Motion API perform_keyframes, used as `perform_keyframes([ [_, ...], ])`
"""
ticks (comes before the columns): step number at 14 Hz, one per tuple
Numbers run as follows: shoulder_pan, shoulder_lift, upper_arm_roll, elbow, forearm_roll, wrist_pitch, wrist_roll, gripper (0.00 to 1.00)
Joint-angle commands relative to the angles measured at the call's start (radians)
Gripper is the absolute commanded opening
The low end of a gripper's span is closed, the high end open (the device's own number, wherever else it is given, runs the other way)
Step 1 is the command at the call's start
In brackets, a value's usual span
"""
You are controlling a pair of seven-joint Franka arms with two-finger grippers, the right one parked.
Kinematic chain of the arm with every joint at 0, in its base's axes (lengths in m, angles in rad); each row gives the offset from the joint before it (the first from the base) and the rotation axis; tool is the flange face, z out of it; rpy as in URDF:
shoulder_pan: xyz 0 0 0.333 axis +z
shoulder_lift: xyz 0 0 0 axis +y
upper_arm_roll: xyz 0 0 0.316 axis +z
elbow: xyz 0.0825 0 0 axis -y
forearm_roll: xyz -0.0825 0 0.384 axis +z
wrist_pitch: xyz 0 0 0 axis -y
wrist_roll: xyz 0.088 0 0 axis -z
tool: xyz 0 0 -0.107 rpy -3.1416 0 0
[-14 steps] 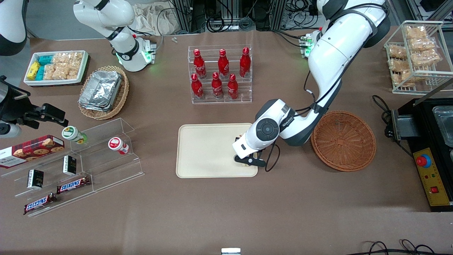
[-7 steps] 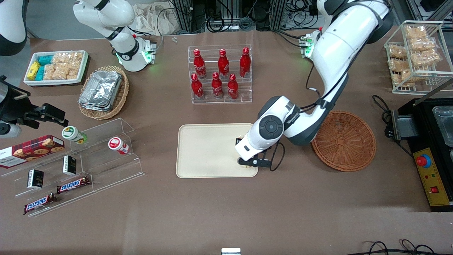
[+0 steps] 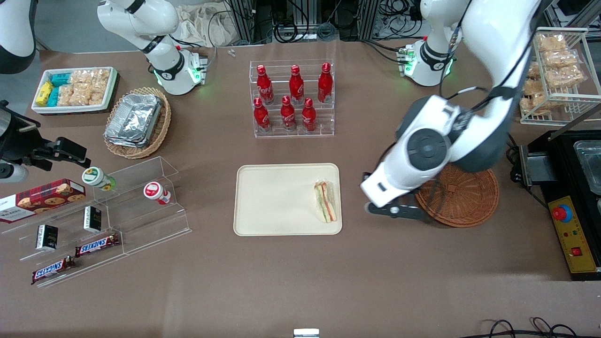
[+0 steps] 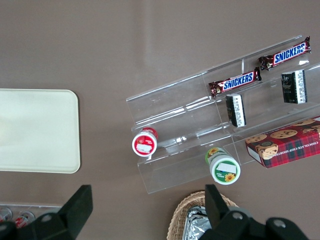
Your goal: Place sandwich from basket to tray
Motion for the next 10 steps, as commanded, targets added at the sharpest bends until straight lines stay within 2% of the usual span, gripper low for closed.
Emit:
perform_keyframes([
  [1,0.113,-0.108,-0.005,-0.027,0.008,-0.073,0.121,1.0],
  [3,0.179,-0.153,-0.005,-0.019,0.006,-0.116,0.188,1.0],
  [6,0.283,-0.227,-0.005,-0.016,-0.006,-0.156,0.199,1.0],
  [10,0.305,-0.23,-0.002,-0.008,0.011,-0.157,0.198,1.0],
])
